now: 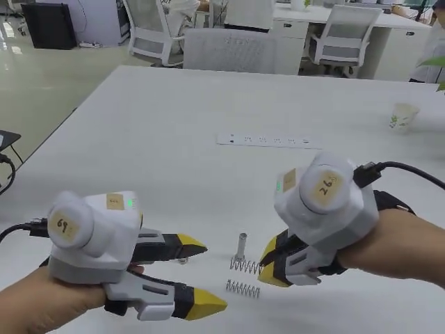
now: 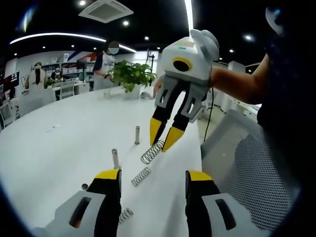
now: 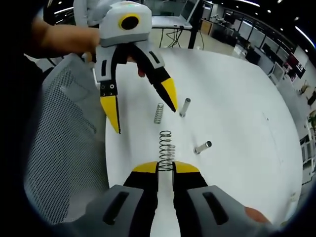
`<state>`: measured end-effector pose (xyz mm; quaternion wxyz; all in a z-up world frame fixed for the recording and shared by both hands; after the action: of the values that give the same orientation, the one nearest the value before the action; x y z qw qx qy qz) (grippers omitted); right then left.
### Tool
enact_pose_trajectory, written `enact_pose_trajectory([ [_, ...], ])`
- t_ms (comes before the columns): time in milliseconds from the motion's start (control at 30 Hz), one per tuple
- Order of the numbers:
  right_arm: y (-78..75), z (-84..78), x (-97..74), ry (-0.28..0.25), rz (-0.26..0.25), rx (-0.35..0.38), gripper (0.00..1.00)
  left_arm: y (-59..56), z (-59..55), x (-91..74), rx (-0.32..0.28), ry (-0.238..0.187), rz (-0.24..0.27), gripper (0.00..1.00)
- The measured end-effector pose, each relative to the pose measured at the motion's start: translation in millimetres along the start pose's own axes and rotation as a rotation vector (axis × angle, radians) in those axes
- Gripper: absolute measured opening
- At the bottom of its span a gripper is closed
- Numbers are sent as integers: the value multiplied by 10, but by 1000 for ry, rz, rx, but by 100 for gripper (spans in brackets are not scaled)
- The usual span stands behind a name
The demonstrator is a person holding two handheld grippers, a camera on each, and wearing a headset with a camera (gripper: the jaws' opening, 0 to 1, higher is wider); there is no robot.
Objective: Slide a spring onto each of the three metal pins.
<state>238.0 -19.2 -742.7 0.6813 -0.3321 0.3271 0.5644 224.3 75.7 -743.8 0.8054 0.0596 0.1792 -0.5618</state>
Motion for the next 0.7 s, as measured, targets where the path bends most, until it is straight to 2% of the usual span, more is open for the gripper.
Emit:
enact_pose_trajectory([
  [700,102,80,41,10,55,-54,8,-65,16,80,57,2,-55,28],
])
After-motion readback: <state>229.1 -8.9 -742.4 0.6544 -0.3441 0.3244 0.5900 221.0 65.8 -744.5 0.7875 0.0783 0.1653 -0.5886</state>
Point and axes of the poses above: the centre of the closed fingertips' face, and the gripper's own axes: x roughly forward along the fingers, y roughly to its left, z roughly out of its top, the point moved 4 cm from there along -x, roughly backward along the fingers, and after that the axes turned 3 degrees about -y, right-handed, at the moved point
